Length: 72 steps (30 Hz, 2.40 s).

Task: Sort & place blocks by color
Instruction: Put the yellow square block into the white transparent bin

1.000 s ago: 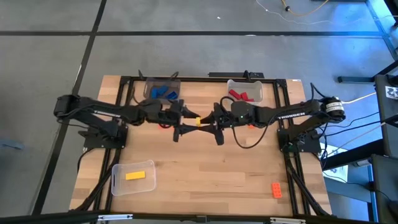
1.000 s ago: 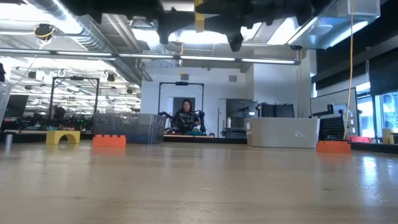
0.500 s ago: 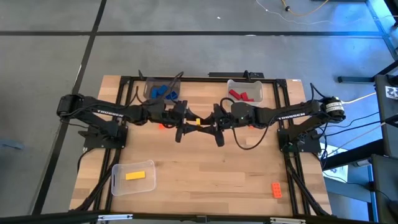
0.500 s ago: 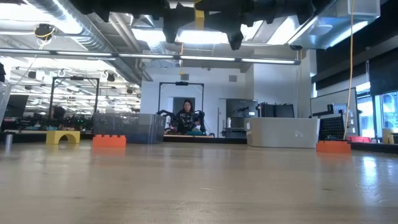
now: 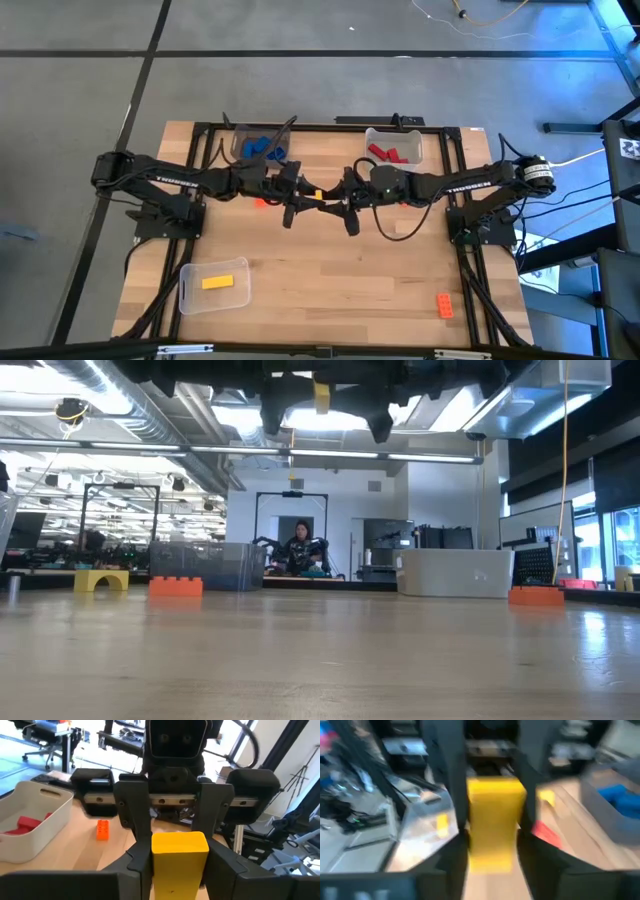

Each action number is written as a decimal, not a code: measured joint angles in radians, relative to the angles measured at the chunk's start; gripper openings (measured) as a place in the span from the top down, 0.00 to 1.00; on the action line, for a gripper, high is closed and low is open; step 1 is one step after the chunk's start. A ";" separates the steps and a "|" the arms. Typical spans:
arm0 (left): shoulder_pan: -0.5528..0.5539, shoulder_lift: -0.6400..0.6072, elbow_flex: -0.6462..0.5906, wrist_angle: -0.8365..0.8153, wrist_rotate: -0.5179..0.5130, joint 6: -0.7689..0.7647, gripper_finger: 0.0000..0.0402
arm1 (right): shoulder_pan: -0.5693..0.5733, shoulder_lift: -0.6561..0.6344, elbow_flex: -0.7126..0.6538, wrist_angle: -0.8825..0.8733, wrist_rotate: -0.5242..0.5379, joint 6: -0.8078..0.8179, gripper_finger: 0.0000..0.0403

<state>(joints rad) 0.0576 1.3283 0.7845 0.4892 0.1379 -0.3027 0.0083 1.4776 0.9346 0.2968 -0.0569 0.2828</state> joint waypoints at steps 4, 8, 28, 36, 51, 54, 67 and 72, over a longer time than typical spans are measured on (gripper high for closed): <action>0.023 -0.029 -0.002 -0.079 0.015 0.000 0.71 | -0.002 -0.027 -0.002 -0.115 0.067 0.012 0.36; 0.048 -0.103 0.000 -0.197 0.019 0.020 0.71 | -0.008 -0.092 -0.002 -0.301 0.114 0.051 0.19; 0.040 -0.574 -0.247 -0.314 -0.128 -0.036 0.71 | -0.049 -0.499 -0.297 -0.229 0.181 0.195 0.18; 0.026 -0.626 -0.258 -0.273 -0.126 -0.036 0.71 | -0.049 -0.525 -0.379 0.210 0.180 0.105 0.18; 0.019 -0.622 -0.258 -0.258 -0.104 -0.035 0.71 | -0.049 -0.525 -0.378 0.200 0.177 0.109 0.18; -0.032 -0.616 -0.228 -0.369 -0.066 -0.036 0.71 | -0.049 -0.525 -0.378 0.199 0.177 0.109 0.18; -0.573 -0.380 0.120 -1.287 -0.144 -0.397 0.71 | -0.049 -0.524 -0.378 0.175 0.177 0.109 0.18; -0.774 -0.273 0.120 -1.347 -0.100 -0.593 0.71 | -0.049 -0.524 -0.378 0.164 0.177 0.108 0.18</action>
<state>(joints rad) -0.7168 1.0552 0.9049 -0.8574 0.0382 -0.8956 -0.0402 0.9531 0.5568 0.4612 0.1204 0.3908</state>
